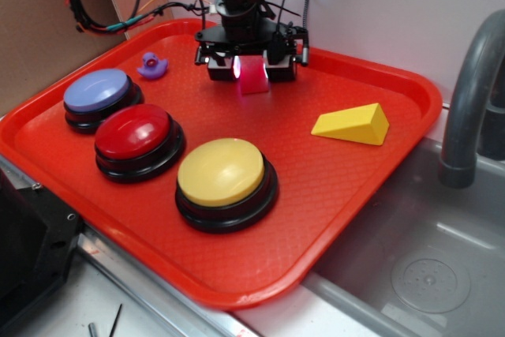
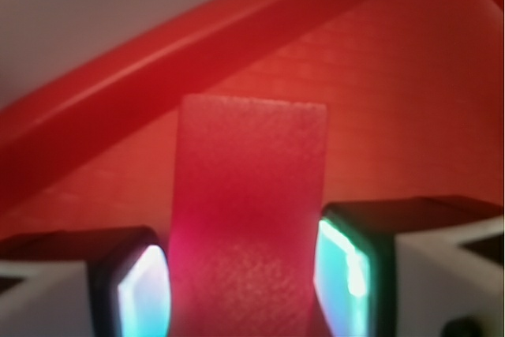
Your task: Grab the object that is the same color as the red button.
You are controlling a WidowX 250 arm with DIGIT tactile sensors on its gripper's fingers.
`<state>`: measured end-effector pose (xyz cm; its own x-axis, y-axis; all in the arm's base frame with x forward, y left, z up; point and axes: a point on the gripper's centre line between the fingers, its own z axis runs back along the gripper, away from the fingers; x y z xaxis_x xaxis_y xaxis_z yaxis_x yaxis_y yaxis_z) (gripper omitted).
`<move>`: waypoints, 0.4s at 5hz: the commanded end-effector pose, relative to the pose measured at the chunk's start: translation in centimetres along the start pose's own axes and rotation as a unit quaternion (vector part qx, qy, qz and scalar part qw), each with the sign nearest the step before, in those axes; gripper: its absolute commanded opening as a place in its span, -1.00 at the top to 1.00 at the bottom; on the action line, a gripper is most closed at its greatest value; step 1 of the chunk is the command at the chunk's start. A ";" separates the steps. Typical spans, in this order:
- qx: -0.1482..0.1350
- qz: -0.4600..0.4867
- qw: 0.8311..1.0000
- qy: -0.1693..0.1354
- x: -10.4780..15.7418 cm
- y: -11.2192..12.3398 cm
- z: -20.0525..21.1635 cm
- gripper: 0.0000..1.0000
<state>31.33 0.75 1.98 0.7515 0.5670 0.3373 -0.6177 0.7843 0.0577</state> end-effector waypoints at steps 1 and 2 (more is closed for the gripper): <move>-0.010 -0.043 0.998 0.038 1.5 0.7 5.8 1.00; -0.025 -0.102 0.991 0.079 0.6 1.5 9.3 1.00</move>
<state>27.36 -0.79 8.40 0.8979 0.4292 0.0981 -0.4383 0.8924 0.1073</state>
